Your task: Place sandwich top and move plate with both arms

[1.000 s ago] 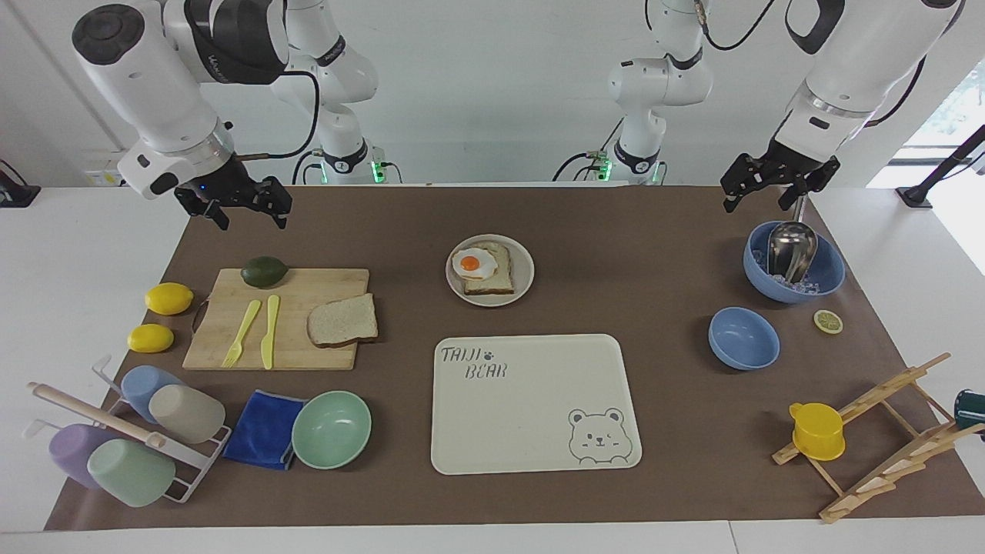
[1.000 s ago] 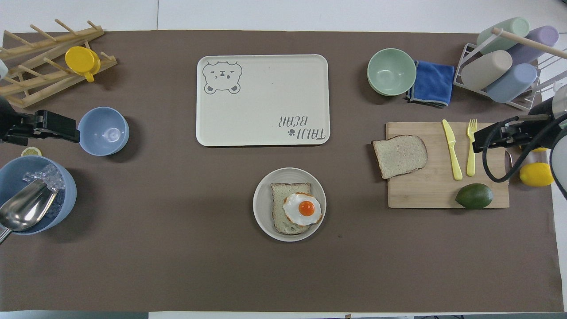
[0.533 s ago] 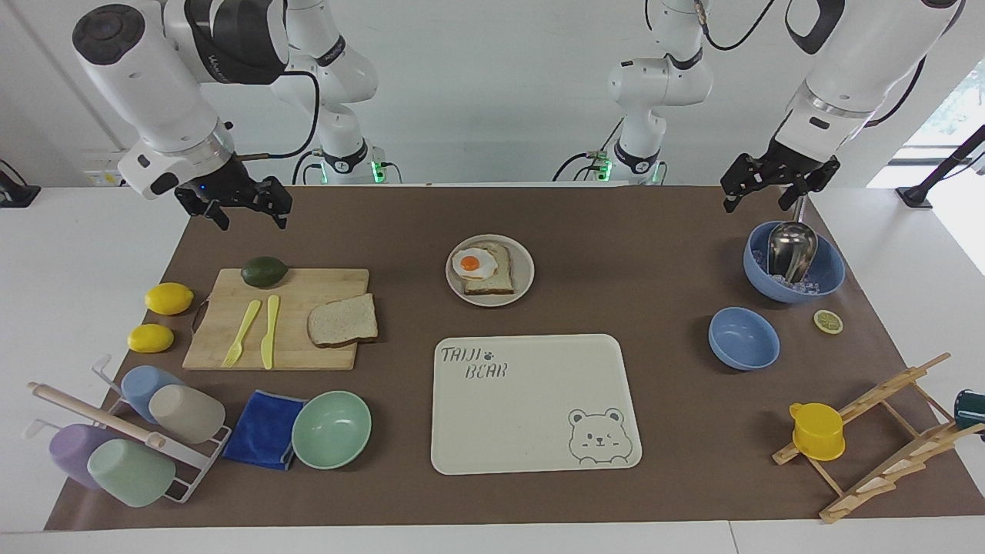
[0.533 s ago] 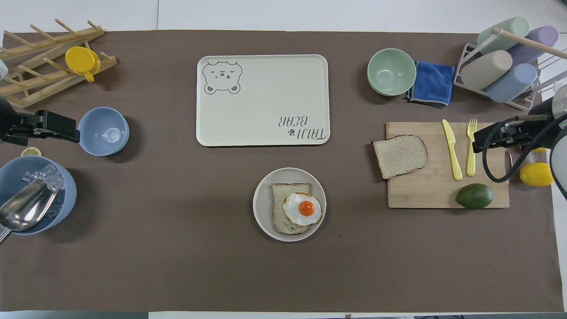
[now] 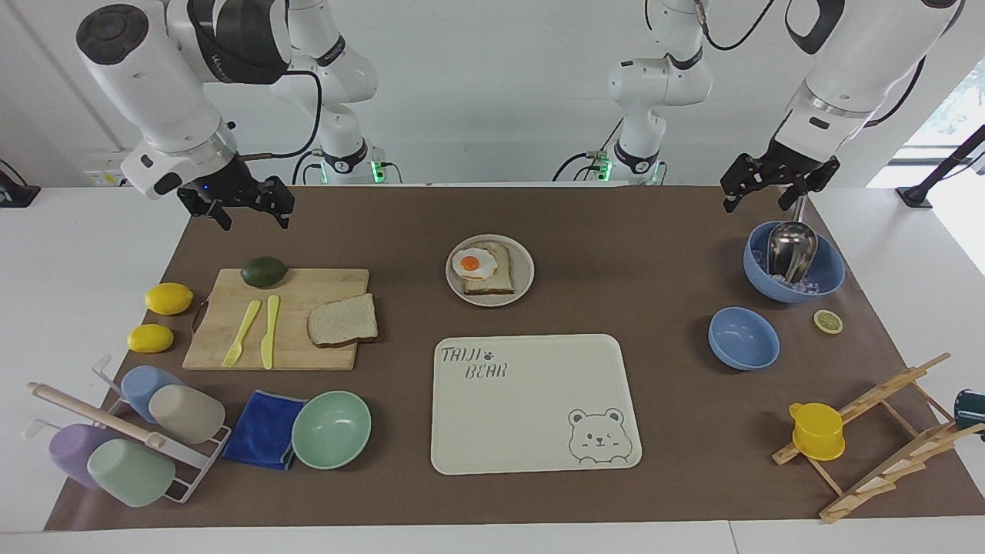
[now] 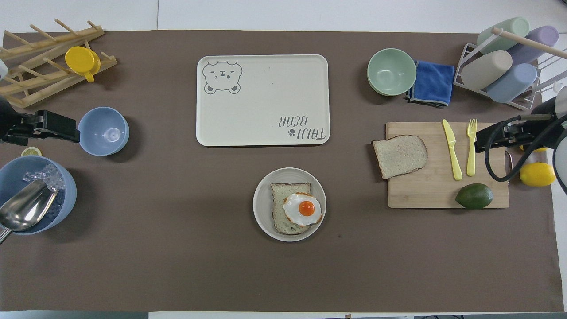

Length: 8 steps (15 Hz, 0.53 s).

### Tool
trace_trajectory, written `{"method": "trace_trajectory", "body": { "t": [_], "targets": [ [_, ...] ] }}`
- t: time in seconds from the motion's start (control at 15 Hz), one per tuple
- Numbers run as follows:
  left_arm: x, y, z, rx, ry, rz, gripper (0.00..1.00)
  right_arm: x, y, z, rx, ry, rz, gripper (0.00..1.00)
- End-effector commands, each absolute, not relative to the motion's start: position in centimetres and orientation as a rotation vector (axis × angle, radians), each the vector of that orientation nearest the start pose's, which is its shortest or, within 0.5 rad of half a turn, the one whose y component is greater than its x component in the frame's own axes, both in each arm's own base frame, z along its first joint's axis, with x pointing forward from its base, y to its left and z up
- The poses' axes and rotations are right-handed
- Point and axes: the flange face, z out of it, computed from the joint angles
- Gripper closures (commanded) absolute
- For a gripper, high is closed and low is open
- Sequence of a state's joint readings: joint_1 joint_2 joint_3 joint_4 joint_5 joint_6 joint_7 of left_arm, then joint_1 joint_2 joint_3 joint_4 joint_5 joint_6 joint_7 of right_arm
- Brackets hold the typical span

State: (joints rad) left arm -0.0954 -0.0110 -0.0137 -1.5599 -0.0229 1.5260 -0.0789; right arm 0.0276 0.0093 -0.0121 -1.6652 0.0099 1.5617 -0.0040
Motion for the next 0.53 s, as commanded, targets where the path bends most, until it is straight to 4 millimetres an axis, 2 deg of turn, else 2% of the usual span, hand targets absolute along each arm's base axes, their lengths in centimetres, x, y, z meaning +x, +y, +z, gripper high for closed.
{"method": "trace_trajectory", "body": {
  "t": [0.0,0.07,0.2,0.33,0.47],
  "targets": [
    [53.7,-6.0,63.2,-3.171,0.029,0.051,0.0,55.4,4.3,56.3,-3.176,-0.074,0.114,0.0],
    [53.6,-6.1,63.2,-3.171,0.031,0.054,0.0,56.1,6.1,54.5,-3.28,-0.043,0.141,0.0],
    [53.6,-6.0,63.2,-3.171,0.029,0.053,0.0,56.5,11.7,51.6,-3.397,-0.07,0.152,0.0],
    [53.6,-6.0,63.2,-3.171,0.031,0.053,0.0,57.3,14.8,48.1,-3.46,0.013,0.159,0.0],
    [53.6,-6.0,63.2,-3.171,0.031,0.053,0.0,57.4,18.2,44.7,-3.547,0.006,0.129,0.0]
  ]
}}
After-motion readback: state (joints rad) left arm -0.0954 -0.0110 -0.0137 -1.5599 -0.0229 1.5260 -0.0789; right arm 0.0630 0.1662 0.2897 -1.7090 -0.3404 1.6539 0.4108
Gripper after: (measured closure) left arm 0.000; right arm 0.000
